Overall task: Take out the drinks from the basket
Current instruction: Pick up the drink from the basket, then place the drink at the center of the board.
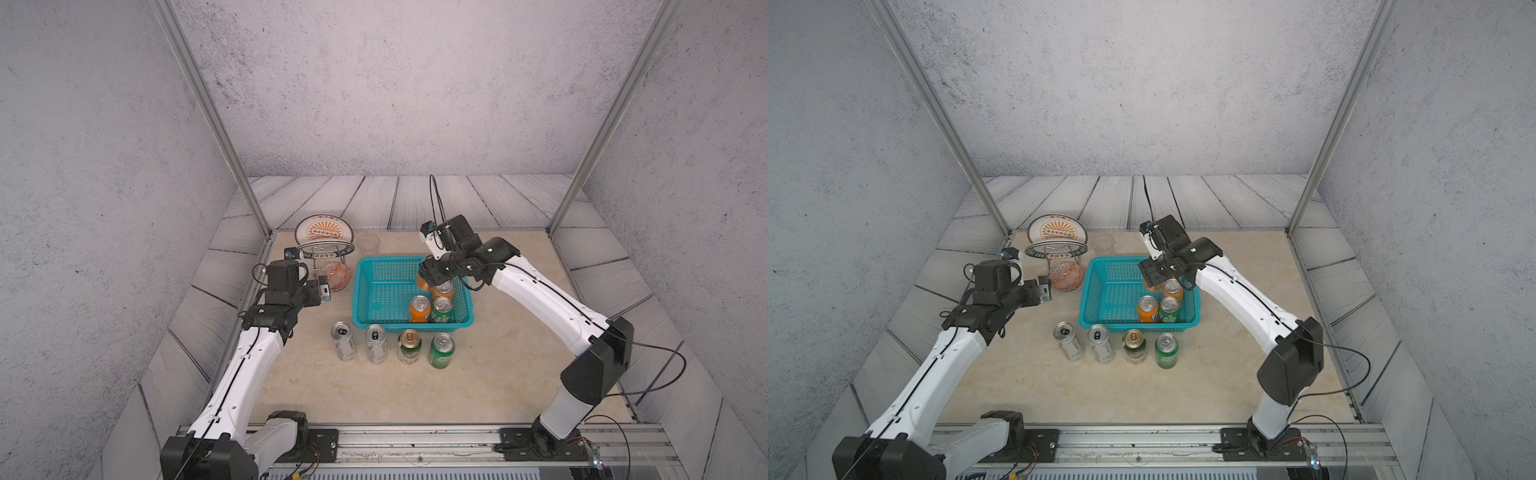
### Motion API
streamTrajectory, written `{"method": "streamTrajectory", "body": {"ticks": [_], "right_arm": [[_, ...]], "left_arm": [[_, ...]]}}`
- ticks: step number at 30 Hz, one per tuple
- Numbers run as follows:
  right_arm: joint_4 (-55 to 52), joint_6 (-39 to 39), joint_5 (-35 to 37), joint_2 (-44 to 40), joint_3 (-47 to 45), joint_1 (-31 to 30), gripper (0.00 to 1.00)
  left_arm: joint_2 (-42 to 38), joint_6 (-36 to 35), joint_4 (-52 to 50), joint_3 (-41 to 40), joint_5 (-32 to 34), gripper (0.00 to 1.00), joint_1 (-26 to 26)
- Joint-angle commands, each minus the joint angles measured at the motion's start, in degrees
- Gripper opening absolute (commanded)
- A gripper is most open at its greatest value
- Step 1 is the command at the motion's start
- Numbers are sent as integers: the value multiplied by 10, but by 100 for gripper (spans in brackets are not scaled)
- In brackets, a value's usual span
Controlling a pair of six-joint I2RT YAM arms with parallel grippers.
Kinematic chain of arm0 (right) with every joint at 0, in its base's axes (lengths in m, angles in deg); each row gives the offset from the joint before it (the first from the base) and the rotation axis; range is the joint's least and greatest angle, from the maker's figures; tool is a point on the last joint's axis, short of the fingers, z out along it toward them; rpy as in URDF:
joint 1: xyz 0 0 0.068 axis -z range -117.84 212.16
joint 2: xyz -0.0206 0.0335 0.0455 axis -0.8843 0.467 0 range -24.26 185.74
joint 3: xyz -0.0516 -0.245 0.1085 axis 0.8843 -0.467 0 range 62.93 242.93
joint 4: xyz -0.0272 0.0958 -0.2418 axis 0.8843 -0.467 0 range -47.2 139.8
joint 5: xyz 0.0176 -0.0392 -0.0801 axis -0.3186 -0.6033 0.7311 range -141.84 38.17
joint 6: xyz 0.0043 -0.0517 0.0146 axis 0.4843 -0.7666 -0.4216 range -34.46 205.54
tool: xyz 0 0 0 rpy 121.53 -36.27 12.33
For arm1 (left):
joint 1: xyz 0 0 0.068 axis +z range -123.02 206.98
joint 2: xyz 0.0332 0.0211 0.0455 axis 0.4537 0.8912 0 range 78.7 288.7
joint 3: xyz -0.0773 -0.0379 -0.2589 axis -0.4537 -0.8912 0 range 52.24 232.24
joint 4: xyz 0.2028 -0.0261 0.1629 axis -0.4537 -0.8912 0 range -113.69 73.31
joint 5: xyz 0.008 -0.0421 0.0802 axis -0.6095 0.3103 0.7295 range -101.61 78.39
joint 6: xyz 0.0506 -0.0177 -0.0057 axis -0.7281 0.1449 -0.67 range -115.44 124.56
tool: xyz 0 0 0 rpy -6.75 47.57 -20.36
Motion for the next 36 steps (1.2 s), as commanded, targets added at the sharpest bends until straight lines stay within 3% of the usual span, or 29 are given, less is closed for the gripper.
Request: {"method": "streamTrajectory", "body": {"ticks": [1, 15, 26, 36], "right_arm": [[25, 15, 35, -90, -8, 0, 58], [-34, 49, 86, -256, -121, 0, 57], [-53, 106, 100, -364, -263, 0, 57], [-10, 148, 89, -402, -387, 0, 56]], "left_arm": [[-9, 6, 2, 7, -7, 99, 8], [-9, 7, 3, 6, -10, 99, 10], [-5, 9, 5, 6, -15, 99, 12], [-4, 8, 4, 4, -12, 99, 12]]}}
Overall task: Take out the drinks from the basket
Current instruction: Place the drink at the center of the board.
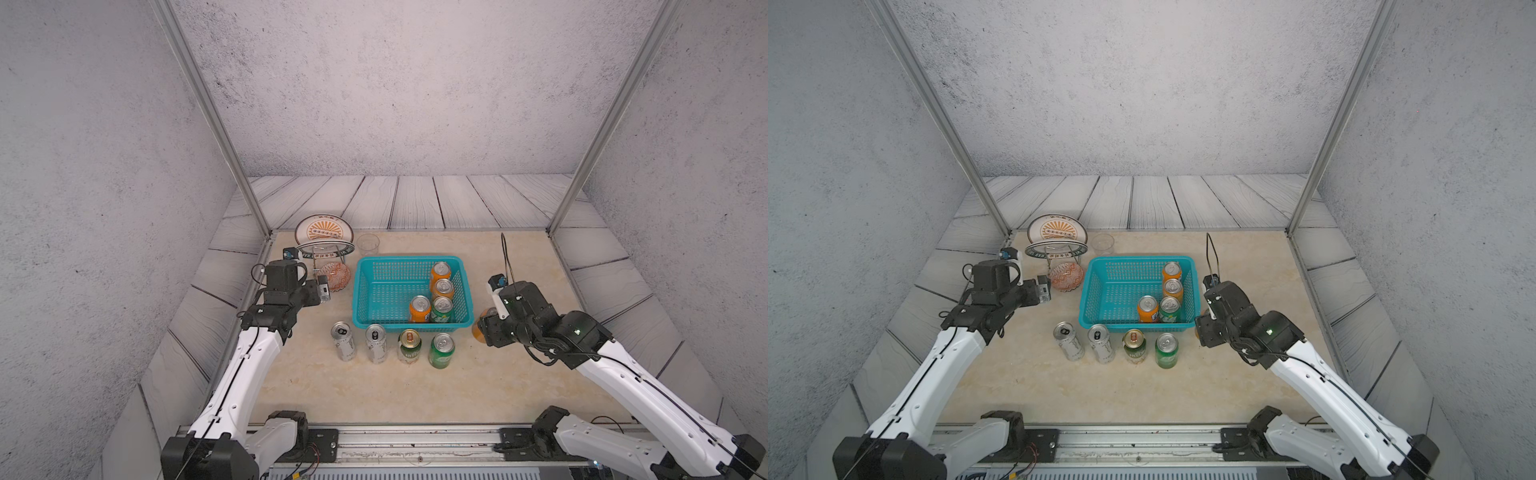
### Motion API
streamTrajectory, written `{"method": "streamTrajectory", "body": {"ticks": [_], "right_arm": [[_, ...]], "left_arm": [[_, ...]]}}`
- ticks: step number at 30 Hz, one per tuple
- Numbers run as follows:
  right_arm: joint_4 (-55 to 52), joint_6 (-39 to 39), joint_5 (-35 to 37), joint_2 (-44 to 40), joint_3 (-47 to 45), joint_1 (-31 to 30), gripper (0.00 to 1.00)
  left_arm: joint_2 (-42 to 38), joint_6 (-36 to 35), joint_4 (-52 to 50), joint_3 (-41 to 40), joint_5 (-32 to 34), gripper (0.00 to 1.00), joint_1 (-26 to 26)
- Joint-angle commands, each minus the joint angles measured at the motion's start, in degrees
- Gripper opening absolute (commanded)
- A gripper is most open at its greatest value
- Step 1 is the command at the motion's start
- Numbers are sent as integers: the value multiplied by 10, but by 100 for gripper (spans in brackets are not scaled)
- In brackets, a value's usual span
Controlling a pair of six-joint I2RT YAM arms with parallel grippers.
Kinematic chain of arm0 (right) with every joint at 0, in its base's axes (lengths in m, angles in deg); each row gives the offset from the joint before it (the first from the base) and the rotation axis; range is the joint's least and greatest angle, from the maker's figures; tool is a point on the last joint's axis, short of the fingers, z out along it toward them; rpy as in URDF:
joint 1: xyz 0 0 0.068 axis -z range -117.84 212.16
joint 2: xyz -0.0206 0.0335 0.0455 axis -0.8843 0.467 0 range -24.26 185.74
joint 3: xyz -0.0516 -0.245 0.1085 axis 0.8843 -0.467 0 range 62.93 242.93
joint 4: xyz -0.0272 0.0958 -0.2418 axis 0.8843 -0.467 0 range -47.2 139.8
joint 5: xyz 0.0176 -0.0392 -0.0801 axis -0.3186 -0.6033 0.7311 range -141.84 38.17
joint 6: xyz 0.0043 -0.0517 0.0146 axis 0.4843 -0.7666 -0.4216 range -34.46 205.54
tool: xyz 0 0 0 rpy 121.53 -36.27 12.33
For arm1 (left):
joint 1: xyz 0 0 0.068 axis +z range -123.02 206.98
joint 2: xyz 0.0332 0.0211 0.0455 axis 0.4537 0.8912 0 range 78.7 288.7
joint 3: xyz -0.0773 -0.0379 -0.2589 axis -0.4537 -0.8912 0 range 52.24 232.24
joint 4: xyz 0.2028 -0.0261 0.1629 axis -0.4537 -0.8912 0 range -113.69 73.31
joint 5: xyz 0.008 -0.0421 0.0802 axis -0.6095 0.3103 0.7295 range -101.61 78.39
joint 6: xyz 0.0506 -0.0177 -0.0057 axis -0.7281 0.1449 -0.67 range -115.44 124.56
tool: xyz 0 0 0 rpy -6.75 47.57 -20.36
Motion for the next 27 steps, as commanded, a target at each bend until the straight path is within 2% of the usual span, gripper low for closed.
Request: {"method": "streamTrajectory", "body": {"ticks": [1, 13, 27], "right_arm": [[59, 24, 6, -21, -19, 0, 56], [131, 39, -9, 16, -101, 0, 56], [166, 48, -21, 90, -127, 0, 56]], "left_arm": [[-3, 2, 4, 6, -1, 99, 6], [4, 2, 3, 6, -2, 99, 7], [4, 2, 3, 6, -2, 99, 8]]}}
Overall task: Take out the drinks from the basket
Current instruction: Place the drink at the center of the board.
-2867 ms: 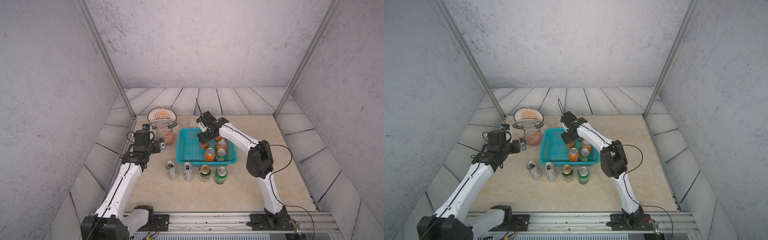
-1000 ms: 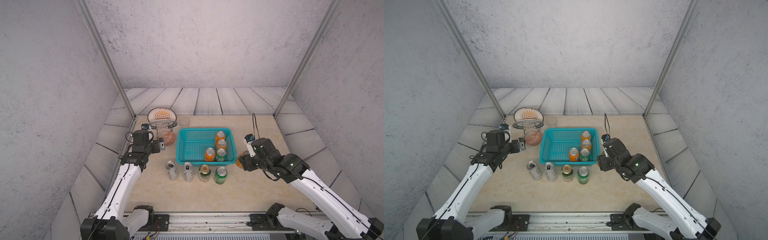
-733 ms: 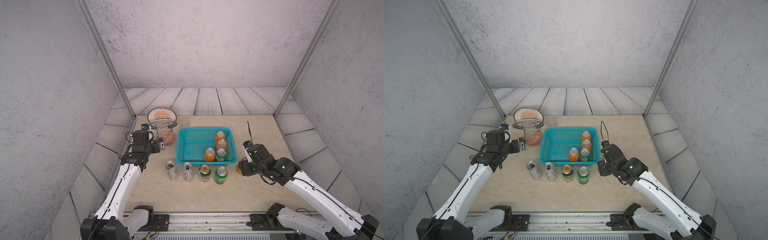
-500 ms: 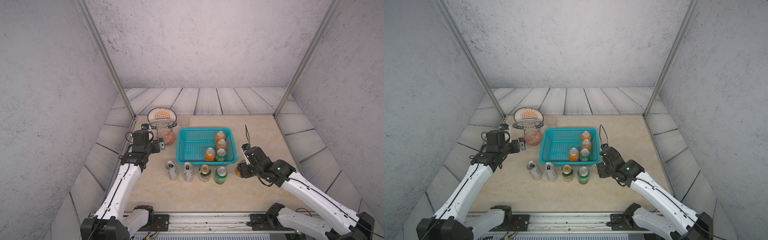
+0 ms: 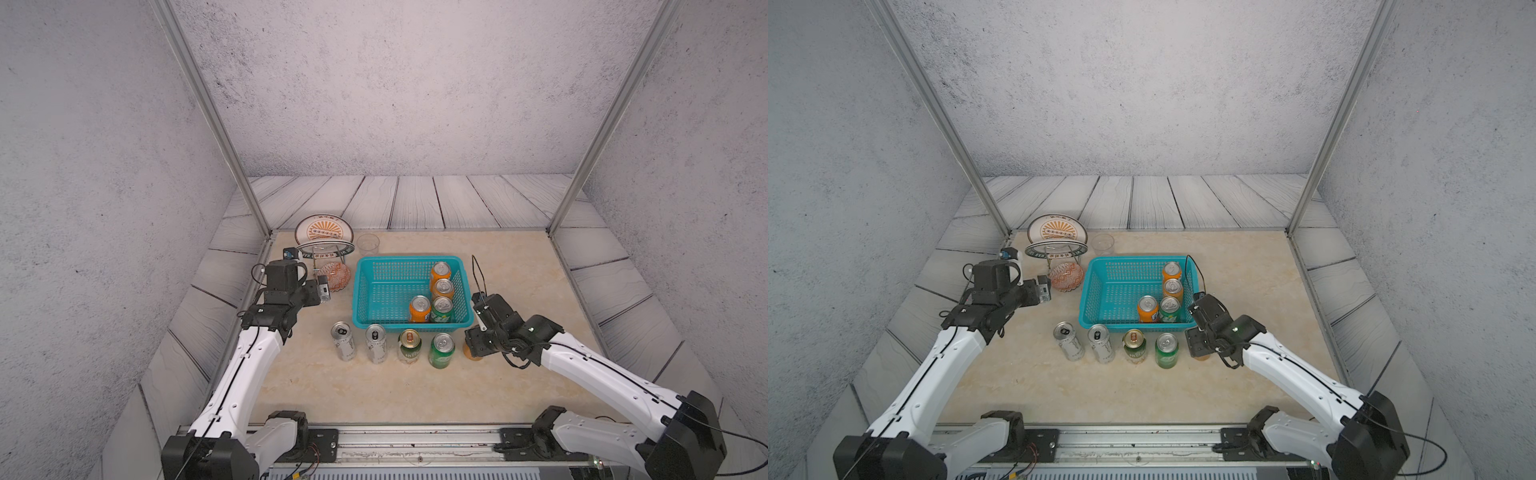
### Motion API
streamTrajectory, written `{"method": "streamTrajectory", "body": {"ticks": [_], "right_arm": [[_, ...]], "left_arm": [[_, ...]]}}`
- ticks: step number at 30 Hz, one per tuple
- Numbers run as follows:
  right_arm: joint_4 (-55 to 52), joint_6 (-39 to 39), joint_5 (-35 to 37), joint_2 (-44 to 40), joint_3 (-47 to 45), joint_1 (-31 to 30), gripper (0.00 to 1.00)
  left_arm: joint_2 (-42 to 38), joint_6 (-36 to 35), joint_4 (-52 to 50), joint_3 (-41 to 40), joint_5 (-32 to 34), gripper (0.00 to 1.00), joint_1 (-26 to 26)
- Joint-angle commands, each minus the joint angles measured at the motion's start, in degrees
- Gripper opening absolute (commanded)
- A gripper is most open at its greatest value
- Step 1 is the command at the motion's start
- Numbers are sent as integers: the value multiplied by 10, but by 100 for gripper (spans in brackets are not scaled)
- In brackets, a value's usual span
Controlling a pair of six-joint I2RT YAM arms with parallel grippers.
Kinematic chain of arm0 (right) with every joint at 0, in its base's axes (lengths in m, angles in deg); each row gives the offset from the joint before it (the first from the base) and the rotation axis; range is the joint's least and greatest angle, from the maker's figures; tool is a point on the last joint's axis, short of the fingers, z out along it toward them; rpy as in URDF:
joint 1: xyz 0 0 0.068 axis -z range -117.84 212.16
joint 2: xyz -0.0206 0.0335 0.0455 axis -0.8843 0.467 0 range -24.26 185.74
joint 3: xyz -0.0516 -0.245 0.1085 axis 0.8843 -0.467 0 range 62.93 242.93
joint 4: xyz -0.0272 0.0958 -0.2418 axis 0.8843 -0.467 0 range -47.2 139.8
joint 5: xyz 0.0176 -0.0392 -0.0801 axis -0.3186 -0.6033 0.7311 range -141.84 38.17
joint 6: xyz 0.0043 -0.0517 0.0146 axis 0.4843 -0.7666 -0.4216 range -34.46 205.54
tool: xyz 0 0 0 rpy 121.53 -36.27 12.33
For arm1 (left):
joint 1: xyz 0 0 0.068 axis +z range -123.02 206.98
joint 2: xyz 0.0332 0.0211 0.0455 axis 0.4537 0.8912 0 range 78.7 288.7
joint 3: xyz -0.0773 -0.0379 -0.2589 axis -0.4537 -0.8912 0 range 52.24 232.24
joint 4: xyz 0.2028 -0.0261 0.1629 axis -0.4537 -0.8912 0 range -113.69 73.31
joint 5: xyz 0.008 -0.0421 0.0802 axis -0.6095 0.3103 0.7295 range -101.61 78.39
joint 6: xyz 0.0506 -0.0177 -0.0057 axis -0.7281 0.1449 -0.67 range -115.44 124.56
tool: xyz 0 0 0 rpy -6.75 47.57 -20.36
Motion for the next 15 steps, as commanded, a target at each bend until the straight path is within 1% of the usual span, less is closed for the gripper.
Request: {"method": "streamTrajectory", "body": {"ticks": [1, 5, 15], "right_arm": [[46, 13, 4, 3, -5, 0, 56], [66, 18, 3, 9, -18, 0, 56], [74, 20, 8, 24, -30, 0, 56]], "left_arm": [[2, 2, 3, 6, -2, 99, 7], [1, 2, 3, 6, -3, 99, 7], [0, 2, 3, 6, -4, 99, 7]]}}
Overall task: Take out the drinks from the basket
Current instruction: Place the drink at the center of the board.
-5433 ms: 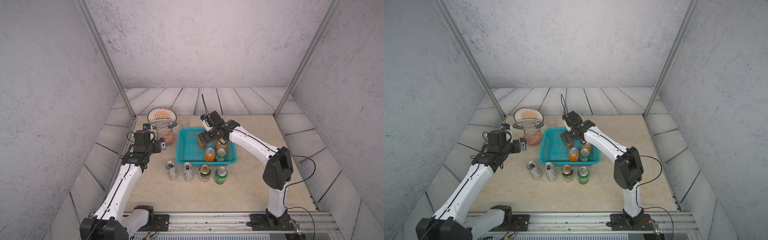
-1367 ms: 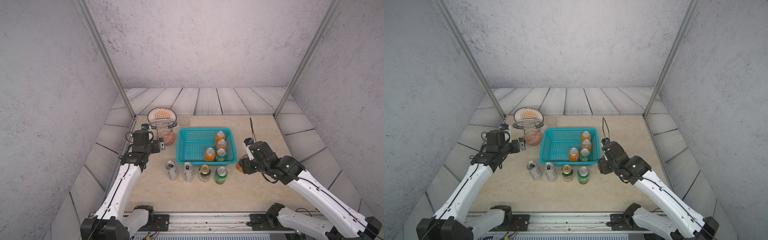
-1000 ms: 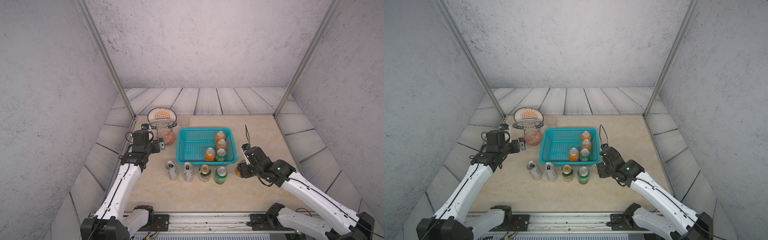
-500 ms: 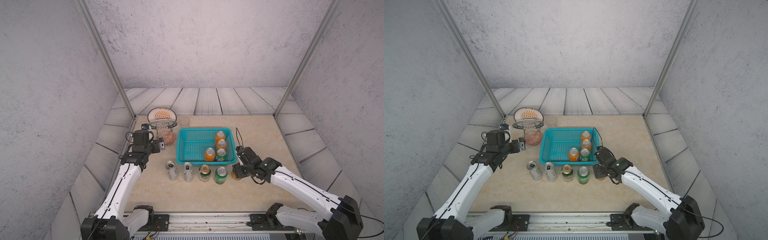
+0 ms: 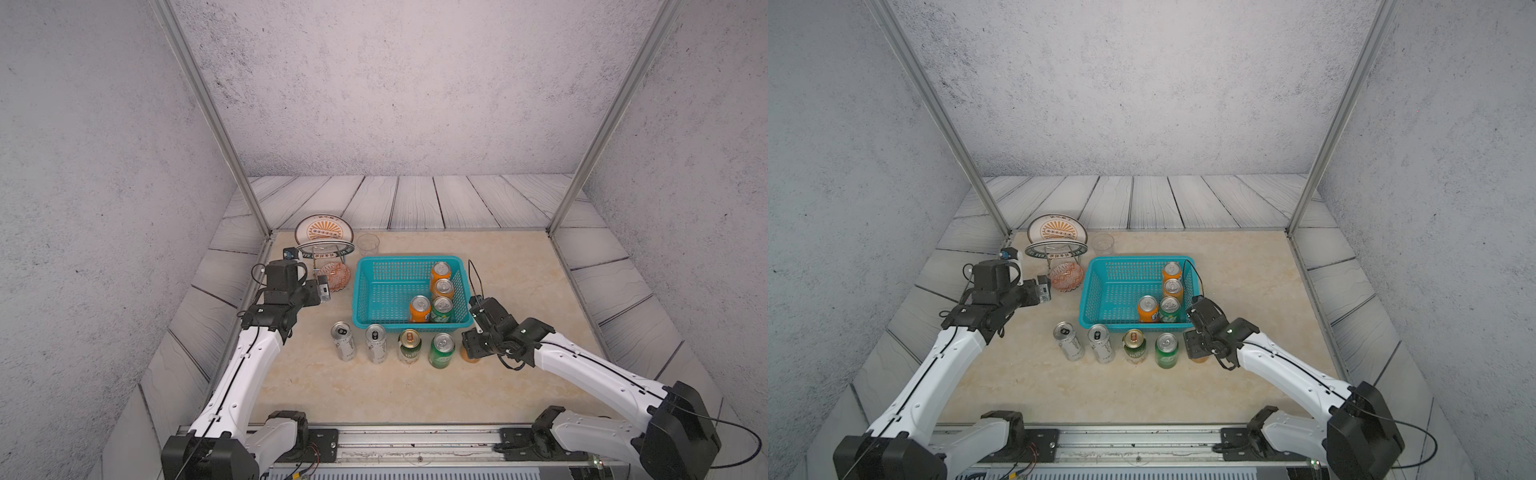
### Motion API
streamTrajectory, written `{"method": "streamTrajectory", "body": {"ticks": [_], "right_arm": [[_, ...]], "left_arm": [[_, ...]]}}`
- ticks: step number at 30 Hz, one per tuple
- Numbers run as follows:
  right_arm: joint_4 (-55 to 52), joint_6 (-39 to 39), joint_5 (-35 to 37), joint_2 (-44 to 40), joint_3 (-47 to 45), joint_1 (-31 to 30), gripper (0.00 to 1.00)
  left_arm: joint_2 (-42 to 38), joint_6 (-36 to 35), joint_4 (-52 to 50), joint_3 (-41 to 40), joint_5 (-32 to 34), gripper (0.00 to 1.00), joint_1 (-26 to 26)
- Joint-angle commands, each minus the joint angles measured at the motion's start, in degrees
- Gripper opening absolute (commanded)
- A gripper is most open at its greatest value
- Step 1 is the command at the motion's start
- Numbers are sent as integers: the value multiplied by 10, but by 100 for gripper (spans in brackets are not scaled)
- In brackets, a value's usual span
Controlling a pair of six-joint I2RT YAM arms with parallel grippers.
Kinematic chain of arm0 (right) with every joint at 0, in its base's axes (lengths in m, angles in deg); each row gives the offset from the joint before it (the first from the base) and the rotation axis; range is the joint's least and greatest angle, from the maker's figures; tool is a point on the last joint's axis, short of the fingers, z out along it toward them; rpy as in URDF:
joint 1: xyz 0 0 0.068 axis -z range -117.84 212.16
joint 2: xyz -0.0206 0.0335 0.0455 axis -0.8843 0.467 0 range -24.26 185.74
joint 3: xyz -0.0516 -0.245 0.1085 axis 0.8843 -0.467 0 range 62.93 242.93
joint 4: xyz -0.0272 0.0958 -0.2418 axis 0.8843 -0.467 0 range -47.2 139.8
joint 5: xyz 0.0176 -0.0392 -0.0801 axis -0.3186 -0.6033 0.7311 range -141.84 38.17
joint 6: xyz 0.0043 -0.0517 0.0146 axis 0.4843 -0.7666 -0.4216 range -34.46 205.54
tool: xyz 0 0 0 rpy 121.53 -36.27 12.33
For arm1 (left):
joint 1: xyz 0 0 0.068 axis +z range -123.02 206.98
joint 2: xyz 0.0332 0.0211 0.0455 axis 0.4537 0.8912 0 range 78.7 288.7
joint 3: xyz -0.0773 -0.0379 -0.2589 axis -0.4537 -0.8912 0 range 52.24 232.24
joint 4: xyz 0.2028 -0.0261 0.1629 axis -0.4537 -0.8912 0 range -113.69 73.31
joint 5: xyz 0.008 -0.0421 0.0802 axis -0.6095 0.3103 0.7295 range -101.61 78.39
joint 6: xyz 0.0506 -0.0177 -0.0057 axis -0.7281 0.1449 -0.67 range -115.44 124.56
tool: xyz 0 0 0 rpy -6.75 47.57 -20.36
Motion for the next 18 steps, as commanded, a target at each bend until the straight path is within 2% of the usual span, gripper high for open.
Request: {"method": "streamTrajectory", "body": {"ticks": [1, 9, 18], "right_arm": [[29, 7, 10, 6, 0, -1, 56], [32, 12, 11, 6, -11, 0, 59], [18, 10, 13, -10, -6, 0, 68]], "left_arm": [[0, 2, 3, 6, -3, 99, 7], [0, 2, 3, 6, -4, 99, 8], [-1, 2, 3, 6, -3, 99, 8]]}}
